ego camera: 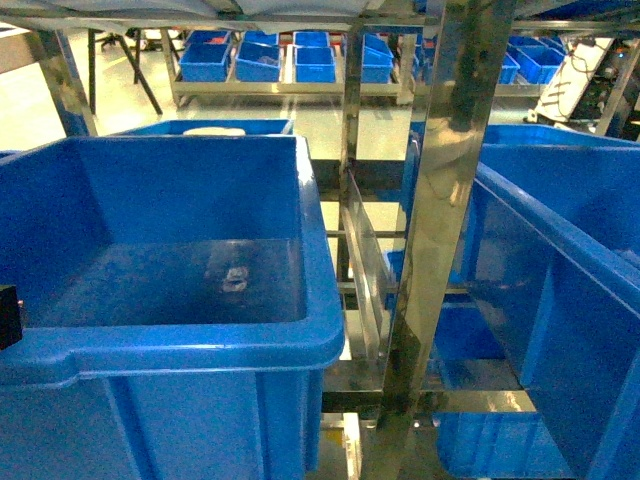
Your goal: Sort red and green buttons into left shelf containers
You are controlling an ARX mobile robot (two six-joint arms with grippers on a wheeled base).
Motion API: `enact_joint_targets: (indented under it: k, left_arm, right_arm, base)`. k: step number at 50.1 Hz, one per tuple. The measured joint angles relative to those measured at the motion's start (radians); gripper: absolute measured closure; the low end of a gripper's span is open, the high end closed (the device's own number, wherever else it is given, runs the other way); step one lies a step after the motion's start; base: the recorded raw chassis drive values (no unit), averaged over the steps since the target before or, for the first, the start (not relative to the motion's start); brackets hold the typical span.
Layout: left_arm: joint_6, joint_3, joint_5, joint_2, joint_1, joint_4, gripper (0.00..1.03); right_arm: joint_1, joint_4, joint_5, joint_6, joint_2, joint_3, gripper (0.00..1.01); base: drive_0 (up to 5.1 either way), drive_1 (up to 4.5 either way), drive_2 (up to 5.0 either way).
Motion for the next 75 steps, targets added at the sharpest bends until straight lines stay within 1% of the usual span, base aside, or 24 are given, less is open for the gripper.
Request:
enact_joint_targets:
  k: [3,5,6,7,10,13,17,23,25,31,37,44,49,53,55,58,61,65,67,70,72,75]
  left_arm:
    - [0.0,0.0,0.0,0.0,0.0,0.0,0.66]
    - [0.0,0.0,0.0,0.0,0.0,0.0,0.66]
    - [0.0,0.0,0.0,0.0,0.0,0.0,0.66]
    - [0.0,0.0,0.0,0.0,0.0,0.0,0.66]
    - [0.0,0.0,0.0,0.0,0.0,0.0,0.66]
    - [0.0,0.0,0.0,0.0,0.0,0.0,0.66]
    - [0.0,0.0,0.0,0.0,0.0,-0.001,0.66]
    - [0.0,0.0,0.0,0.0,0.0,-0.003,0.66]
    - [-0.003,0.0,0.009,0.0,0.006,-0.006,0.66]
    - [-0.001,0.02,0.05,0.037,0.059,0.005,0.66]
    - [0.012,0.049,0.098,0.096,0.11,0.029,0.66]
    - [0.057,0.103,0.173,0.177,0.185,0.082,0.66]
    - [0.071,0.151,0.214,0.211,0.227,0.08,0.66]
    - [0.095,0.199,0.258,0.256,0.269,0.079,0.66]
    - [0.113,0.228,0.283,0.288,0.287,0.072,0.66]
    - [0.122,0.265,0.315,0.325,0.304,0.043,0.66]
    - [0.135,0.299,0.343,0.368,0.315,0.038,0.66]
    - [0.164,0.372,0.388,0.458,0.329,0.019,0.66]
    - [0.173,0.397,0.399,0.491,0.333,0.016,0.66]
    - [0.207,0.467,0.425,0.587,0.341,0.003,0.66]
    - [0.227,0.495,0.423,0.625,0.344,0.0,0.66]
    - [0.268,0.554,0.425,0.707,0.352,-0.027,0.66]
  right_arm:
    - [-0.01,-0.071,-0.035,0.001,-0.099,-0.053,0.03]
    - [-0.01,-0.122,-0.065,-0.008,-0.172,-0.096,0.03]
    - [-0.01,-0.156,-0.092,-0.021,-0.214,-0.123,0.03]
    - [-0.01,-0.179,-0.105,-0.029,-0.241,-0.142,0.03]
    - [-0.01,-0.224,-0.131,-0.046,-0.294,-0.178,0.03]
    - [-0.02,-0.26,-0.165,-0.072,-0.348,-0.211,0.03]
    - [-0.027,-0.255,-0.169,-0.092,-0.376,-0.217,0.03]
    - [-0.03,-0.259,-0.17,-0.1,-0.37,-0.214,0.03]
    - [-0.03,-0.259,-0.17,-0.102,-0.368,-0.214,0.03]
    - [-0.03,-0.258,-0.171,-0.108,-0.369,-0.214,0.03]
    - [-0.03,-0.258,-0.171,-0.11,-0.369,-0.214,0.03]
    - [-0.03,-0.259,-0.171,-0.111,-0.369,-0.214,0.03]
    - [-0.03,-0.258,-0.171,-0.111,-0.369,-0.214,0.03]
    - [-0.03,-0.258,-0.171,-0.111,-0.369,-0.214,0.03]
    - [-0.03,-0.258,-0.171,-0.111,-0.369,-0.214,0.03]
    - [-0.03,-0.258,-0.171,-0.111,-0.369,-0.214,0.03]
    - [-0.03,-0.258,-0.171,-0.111,-0.369,-0.214,0.03]
    - [-0.03,-0.258,-0.171,-0.111,-0.369,-0.214,0.03]
    - [-0.03,-0.258,-0.171,-0.111,-0.369,-0.214,0.03]
    - [-0.03,-0.258,-0.171,-0.111,-0.369,-0.214,0.03]
    - [-0.03,-0.258,-0.171,-0.111,-0.369,-0.214,0.03]
    - [-0.03,-0.258,-0.171,-0.111,-0.369,-0.214,0.03]
  base:
    - [0.0,0.0,0.0]
    - [0.0,0.0,0.0]
    - [0.0,0.0,0.0]
    - [0.0,0.0,0.0]
    - [0.0,0.0,0.0]
    - [0.0,0.0,0.0]
    - [0.0,0.0,0.0]
    - [0.0,0.0,0.0]
    - [0.0,0.0,0.0]
    - [0.0,0.0,0.0]
    - [0.0,0.0,0.0]
    - [0.0,0.0,0.0]
    - [0.0,0.0,0.0]
    - [0.0,0.0,0.0]
    - [0.0,0.0,0.0]
    - [0.0,0.0,0.0]
    - [0.0,0.0,0.0]
    - [0.0,0.0,0.0]
    - [0.0,0.0,0.0]
    - [0.0,0.0,0.0]
    - [0.0,0.0,0.0]
    - [0.0,0.0,0.0]
